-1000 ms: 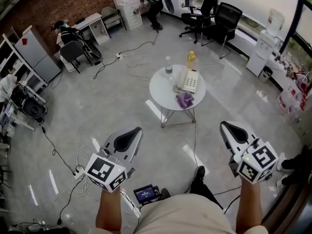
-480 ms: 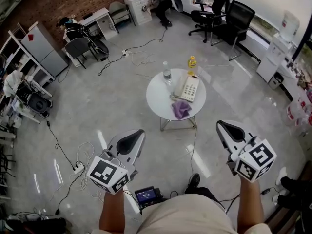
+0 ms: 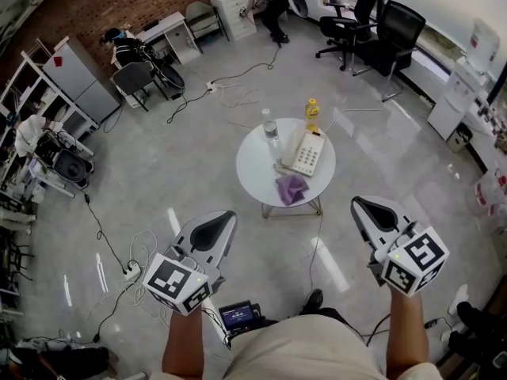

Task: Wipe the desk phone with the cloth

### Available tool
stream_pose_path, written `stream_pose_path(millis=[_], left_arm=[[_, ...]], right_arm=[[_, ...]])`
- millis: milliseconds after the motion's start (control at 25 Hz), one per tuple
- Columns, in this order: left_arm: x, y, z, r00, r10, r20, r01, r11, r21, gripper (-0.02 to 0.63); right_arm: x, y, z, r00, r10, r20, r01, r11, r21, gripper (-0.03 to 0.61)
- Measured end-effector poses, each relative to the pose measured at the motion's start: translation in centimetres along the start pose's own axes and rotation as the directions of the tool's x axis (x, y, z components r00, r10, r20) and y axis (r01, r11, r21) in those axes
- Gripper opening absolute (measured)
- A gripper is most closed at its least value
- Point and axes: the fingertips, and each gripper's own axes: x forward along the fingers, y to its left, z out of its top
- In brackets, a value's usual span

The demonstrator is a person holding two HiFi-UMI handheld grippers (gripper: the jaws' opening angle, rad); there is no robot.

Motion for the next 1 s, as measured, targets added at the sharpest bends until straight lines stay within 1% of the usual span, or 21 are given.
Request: stream_pose_path(millis=[240,440,600,760,880,1000], left_arm=[[3.7,-1.0,0.2,1.000,-0.004,-0.017,0.004,1.000,0.009,0.009],[6.6,-0.4,-0.5,0.998,-0.046,-0.031,0.046,0.999,0.008,0.009],[9.6,2.5,-0.9,0.995,-0.098,-0.018,0.098,0.995,-0.002,0.009],[13.0,5.7,-1.1,0.984,-0.178,-0.016,0.178,0.984,-0.004,0.009],[15.7,8.3,-0.2,0.973,-0.231,-0.009,0.231,0.973,0.005,0.009],[18.3,10.8,1.0,0.961,-0.277,0.005,0.277,0.961,0.008,0.009]], right_arm=[[0.2,-3.8,-0.3,1.000,0.004,0.008,-0.004,1.000,0.016,-0.008],[1.0,-5.9,-1.3,1.000,-0.027,-0.003,0.027,0.999,0.040,-0.008],[3.3,-7.4,-1.7,0.997,-0.073,-0.022,0.075,0.996,0.053,-0.008],[5.9,-8.7,-1.1,0.988,-0.152,-0.026,0.153,0.987,0.058,-0.008],[7.8,-9.3,-0.3,0.978,-0.206,-0.029,0.208,0.975,0.076,-0.008],[10.3,-10.1,0.5,0.970,-0.240,-0.039,0.243,0.967,0.077,-0.008]])
